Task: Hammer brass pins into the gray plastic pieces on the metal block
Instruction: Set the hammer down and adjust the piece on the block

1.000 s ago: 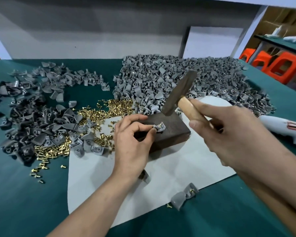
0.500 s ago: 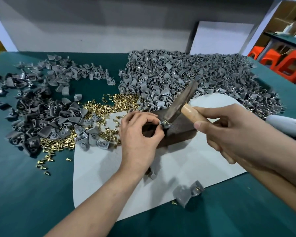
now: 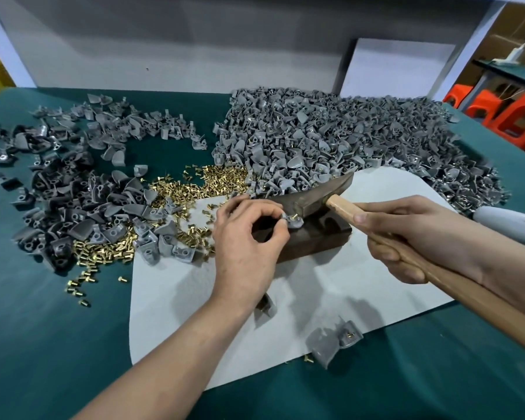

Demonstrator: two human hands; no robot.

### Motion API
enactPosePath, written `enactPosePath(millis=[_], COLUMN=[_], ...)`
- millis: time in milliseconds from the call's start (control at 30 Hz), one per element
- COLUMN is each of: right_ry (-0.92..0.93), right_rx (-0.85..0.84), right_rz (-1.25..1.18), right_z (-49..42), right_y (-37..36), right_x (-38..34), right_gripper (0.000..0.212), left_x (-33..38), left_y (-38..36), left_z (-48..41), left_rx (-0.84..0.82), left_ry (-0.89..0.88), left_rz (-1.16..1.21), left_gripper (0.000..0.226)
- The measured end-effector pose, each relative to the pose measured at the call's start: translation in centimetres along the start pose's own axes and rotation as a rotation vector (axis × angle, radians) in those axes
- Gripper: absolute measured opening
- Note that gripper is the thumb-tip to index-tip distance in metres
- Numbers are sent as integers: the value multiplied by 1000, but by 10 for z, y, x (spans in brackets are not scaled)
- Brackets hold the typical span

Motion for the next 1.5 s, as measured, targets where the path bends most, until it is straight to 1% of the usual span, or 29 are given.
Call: enactPosePath(millis=[67, 100, 167, 267, 367, 500, 533, 600, 667, 733, 800, 833, 933, 1033, 1200, 1367, 1500], right_ry=[-33, -48, -64, -76, -86, -84, -71, 1, 156, 315, 360, 358, 312, 249, 133, 53, -22], right_rx=[-12, -21, -45, -56, -41, -1, 25, 112, 225, 297, 310, 306, 271, 245, 203, 155, 137], right_rz=[-35, -54, -87, -117, -146, -176, -170, -79, 137, 368, 485, 483, 395, 316, 111, -27, -133], right_z=[-1, -1, -1, -1, 0, 4, 6, 12, 17, 20, 21, 21, 20, 17, 13, 9, 7], right_y=[0, -1, -2, -3, -3, -7, -9, -13, -16, -19, -20, -21, -20, -17, -15, -15, -14], right_x=[2, 3, 3, 5, 7, 10, 10, 10, 4, -5, -11, -12, -13, -10, -1, 6, 12], right_gripper=[35, 33, 21, 17, 18, 29, 28, 23, 24, 29, 30, 28, 18, 15, 19, 19, 20], left_x=[0, -1, -1, -2, -2, -1, -1, -1, 0, 0, 0, 0, -1, -2, -2, -1, -2], left_y=[0, 0, 0, 0, -1, -1, -1, -1, -1, 0, 0, 0, -1, -2, -1, -1, 0], left_z=[0, 0, 0, 0, 0, 0, 0, 0, 0, 0, 0, 1, 0, 0, 1, 1, 2], left_rx=[0, -1, -3, 1, -2, -1, -1, 5, 12, 16, 17, 19, 16, 13, 10, 11, 6], left_ry=[0, 0, -1, -7, -14, -17, -19, -30, -38, -41, -41, -41, -22, -7, 5, 20, 14], left_rz=[3, 3, 3, 4, 14, 20, 21, 24, 29, 30, 32, 33, 39, 48, 62, 64, 62], left_gripper=[13, 13, 14, 14, 14, 15, 15, 16, 17, 17, 17, 17, 17, 18, 18, 22, 20])
Point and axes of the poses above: each hand's wrist, its own z-axis away from the middle knuckle, its own y-axis out of the back of the hand, x = y × z, the point moved 2 cm from there along -z, towards the middle knuckle, and after that the axes turned 10 degrees about x, right-handed, at the moved point
